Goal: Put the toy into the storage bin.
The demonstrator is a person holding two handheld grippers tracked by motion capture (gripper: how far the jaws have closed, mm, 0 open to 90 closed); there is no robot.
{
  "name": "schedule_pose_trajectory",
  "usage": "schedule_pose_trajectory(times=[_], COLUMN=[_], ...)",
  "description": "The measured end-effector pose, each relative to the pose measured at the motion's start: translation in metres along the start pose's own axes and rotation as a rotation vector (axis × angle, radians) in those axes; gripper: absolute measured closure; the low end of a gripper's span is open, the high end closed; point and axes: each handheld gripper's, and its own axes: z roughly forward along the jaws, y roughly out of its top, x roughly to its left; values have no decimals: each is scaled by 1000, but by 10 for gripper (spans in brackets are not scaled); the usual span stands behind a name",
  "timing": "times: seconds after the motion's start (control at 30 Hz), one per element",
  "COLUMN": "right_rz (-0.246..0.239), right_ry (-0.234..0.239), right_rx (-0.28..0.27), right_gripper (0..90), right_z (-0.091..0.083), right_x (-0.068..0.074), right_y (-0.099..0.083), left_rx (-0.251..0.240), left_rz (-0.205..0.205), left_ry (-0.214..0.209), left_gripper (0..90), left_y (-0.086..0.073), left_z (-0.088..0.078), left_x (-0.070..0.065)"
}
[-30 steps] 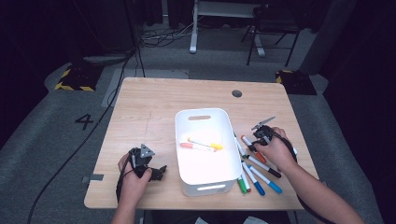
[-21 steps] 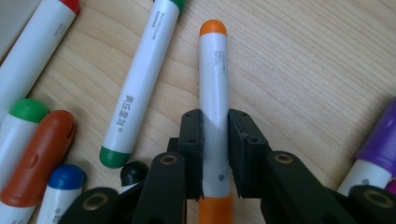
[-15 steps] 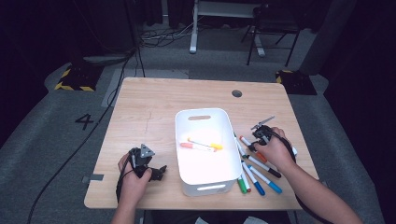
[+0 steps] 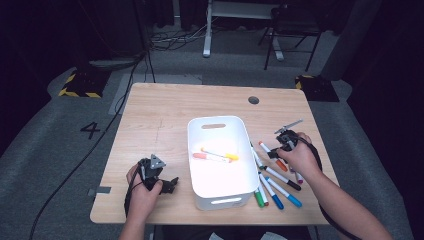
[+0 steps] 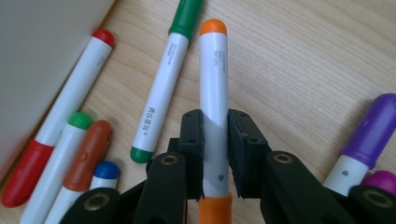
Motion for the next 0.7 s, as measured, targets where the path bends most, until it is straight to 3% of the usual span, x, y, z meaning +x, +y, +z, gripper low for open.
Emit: schedule_pose_trajectory(times=[0.23,0.7], right_rz=[-4,-62], right_ry=[29,93], right_rx=[-46,-139], right_gripper=[767,767], right_z=[-20,-65], right_x=[5,27], right_y=[6,19], left_rx=[0,0], left_rz=[1,1], left_ry=[0,0], left_gripper=[1,1], left_y=[0,0], left_z=[0,0], left_x=[0,0])
